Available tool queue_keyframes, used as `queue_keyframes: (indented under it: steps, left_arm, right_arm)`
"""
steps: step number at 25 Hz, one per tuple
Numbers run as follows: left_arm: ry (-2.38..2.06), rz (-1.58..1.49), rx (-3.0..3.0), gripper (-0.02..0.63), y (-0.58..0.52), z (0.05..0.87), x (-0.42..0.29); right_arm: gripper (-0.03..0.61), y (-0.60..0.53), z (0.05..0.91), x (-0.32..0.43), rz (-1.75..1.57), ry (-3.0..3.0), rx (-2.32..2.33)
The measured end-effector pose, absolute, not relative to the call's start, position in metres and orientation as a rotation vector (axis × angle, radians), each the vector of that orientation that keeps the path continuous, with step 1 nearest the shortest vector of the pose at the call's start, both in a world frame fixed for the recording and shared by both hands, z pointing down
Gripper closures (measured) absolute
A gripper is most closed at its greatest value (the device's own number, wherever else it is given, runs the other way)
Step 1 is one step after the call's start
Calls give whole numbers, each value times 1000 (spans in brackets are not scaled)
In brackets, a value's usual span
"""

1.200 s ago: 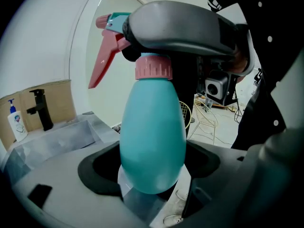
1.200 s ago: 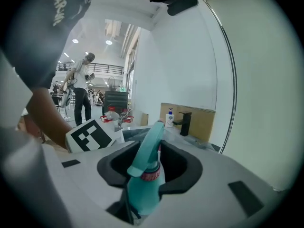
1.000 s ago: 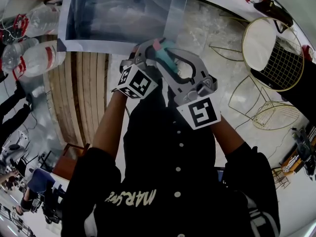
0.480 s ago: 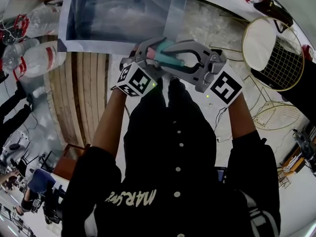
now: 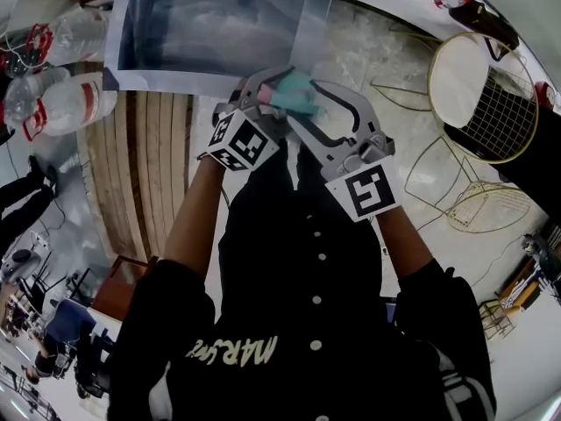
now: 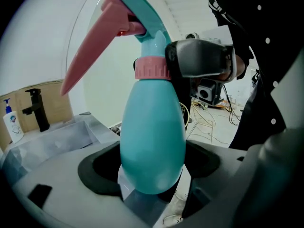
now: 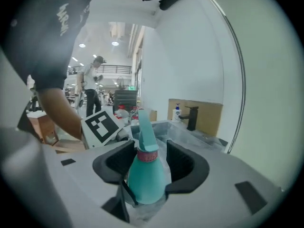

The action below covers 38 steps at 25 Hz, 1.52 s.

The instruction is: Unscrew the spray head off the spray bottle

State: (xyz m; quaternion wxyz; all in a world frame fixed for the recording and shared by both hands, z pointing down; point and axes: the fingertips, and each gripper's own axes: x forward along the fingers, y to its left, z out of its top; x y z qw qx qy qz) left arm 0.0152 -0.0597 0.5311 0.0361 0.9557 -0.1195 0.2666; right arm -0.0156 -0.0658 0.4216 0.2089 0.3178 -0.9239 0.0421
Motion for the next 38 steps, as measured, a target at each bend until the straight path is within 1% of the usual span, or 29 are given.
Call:
queue_keyframes:
  steps: [4,8,12,20,23,26,29,34,35,38]
  left_arm:
    - [-381,825,2929,209,-60,532,16]
    - [-381,826,2923,209,-62,532,15]
    - [-364,823,2931,209,-61,532,17]
    - [-300,822,2958,209,-56,532,18]
    - [-294,817,2960,209,-56,532,18]
    - [-288,823,2960,209,-56,532,18]
    - [-282,830,2960,209,-55,532,18]
    - [-289,828,2956,209,-55,532,17]
    - [-290,827,2955,209,-56,532,17]
    - [-296,825,2952,210,-56,531,17]
  right_arm:
    - [351,-70,420,-23,143,-2538,1037]
    - [422,-76,416,-28,79,-2554,1060]
    - [423,-72,414,-29,-12,-2687,808]
    - [425,-56,415,-29,-43,-2880,135]
    - [425,-55,416,-26,38,-2904,42]
    - [423,-55,418,-26,61,-2879,72]
    - [418,-55,421,-27,50,-2853,140]
    - [350,-55,424,-23,54,-2826,258]
    - [330,-58,424,-19,52,-2812,316]
    - [315,-74,406,-3,130,-2879,645]
